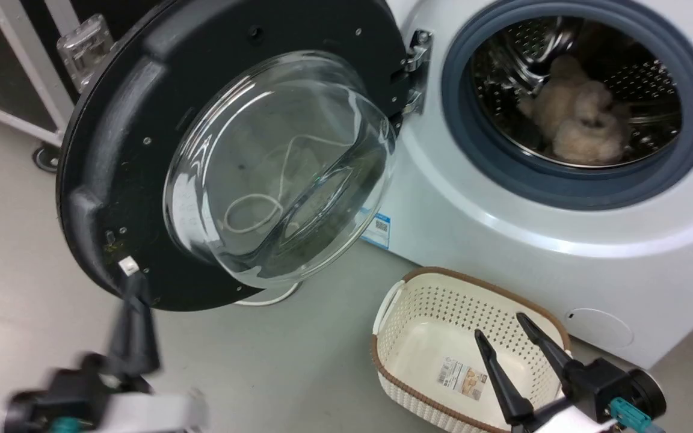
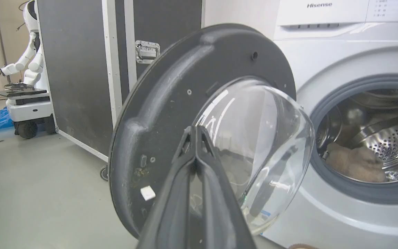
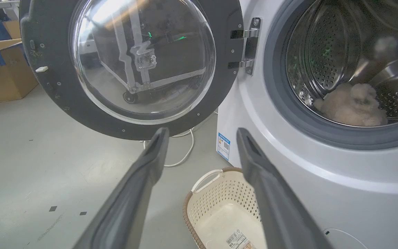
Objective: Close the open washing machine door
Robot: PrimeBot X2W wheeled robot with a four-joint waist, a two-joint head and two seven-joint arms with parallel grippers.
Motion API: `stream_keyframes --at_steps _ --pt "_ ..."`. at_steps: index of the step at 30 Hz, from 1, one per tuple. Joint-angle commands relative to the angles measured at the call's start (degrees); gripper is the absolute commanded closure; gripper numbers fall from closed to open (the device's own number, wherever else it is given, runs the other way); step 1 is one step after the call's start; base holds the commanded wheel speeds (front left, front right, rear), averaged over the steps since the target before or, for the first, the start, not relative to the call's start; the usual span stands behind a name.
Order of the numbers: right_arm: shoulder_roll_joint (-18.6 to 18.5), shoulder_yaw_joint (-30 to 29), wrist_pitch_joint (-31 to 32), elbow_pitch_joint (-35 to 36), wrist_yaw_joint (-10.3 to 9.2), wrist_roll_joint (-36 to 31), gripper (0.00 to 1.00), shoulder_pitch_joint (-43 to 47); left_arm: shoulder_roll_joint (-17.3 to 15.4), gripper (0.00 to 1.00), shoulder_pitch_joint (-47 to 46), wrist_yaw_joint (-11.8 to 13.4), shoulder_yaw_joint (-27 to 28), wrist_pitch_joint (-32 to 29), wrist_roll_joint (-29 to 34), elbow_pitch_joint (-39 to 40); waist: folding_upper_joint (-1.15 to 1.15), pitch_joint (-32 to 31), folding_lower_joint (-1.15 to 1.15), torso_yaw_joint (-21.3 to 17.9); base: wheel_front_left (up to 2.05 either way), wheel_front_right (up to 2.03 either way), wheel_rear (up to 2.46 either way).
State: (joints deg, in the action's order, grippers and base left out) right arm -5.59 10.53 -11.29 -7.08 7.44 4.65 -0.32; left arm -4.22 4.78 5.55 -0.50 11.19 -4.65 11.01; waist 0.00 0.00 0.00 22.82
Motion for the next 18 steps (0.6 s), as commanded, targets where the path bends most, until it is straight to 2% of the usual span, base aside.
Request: stream_keyframes --at_steps 1,5,10,14,18 --pt "-0.6 -0.3 -0.6 0.2 0.04 0.0 0.0 1.4 0.3 1.0 -2.3 -0.7 2.1 0.7 -2.4 1.9 0.0 0.7 0.0 0.6 0.0 0.0 0.0" --pt "-1.3 -0.4 -1.1 0.8 0.04 -0.3 0.0 2.4 0.0 1.0 -6.9 -3.4 7.9 1.2 -6.9 3.5 0.0 2.3 0.0 0.2 0.0 0.0 0.0" --pt "-2.9 0.1 -1.7 1.5 0.04 0.2 0.0 1.3 -2.5 1.0 -15.0 -5.7 16.8 0.7 -17.6 -0.5 0.0 4.9 0.0 -2.1 0.0 0.0 0.0" --pt "-4.1 0.6 -2.2 1.7 0.04 1.0 0.0 0.3 -7.2 1.0 -22.6 -4.2 24.0 -4.1 -25.5 -7.0 0.0 6.9 0.0 -3.9 0.0 0.0 0.0" --pt "-5.1 1.2 -2.7 1.7 0.04 1.8 0.0 -0.4 -11.3 1.0 -29.5 -2.2 29.9 -11.7 -34.7 -15.3 0.0 8.5 0.0 -5.6 0.0 0.0 0.0"
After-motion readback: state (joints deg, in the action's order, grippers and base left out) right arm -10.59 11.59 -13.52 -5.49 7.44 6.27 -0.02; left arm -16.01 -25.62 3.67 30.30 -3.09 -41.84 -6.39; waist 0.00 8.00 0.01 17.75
